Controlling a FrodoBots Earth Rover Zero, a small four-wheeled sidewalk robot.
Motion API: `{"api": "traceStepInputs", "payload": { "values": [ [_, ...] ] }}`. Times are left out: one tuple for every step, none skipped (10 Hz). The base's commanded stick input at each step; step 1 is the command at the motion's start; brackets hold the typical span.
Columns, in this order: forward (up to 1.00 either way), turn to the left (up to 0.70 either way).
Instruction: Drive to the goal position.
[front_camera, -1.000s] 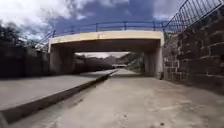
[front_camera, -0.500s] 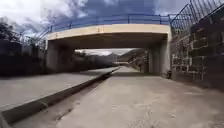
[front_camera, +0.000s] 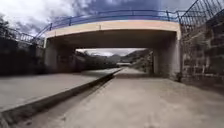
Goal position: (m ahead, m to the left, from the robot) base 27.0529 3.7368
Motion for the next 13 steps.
{"api": "traceStepInputs", "payload": {
  "values": [
    [1.0, -0.27],
    [1.0, -0.27],
    [1.0, -0.27],
    [1.0, -0.27],
    [1.0, -0.27],
    [1.0, -0.27],
    [1.0, -0.27],
    [1.0, -0.27],
    [1.0, -0.27],
    [1.0, -0.27],
    [1.0, -0.27],
    [1.0, -0.27],
    [1.0, 0.0]
  ]
}}
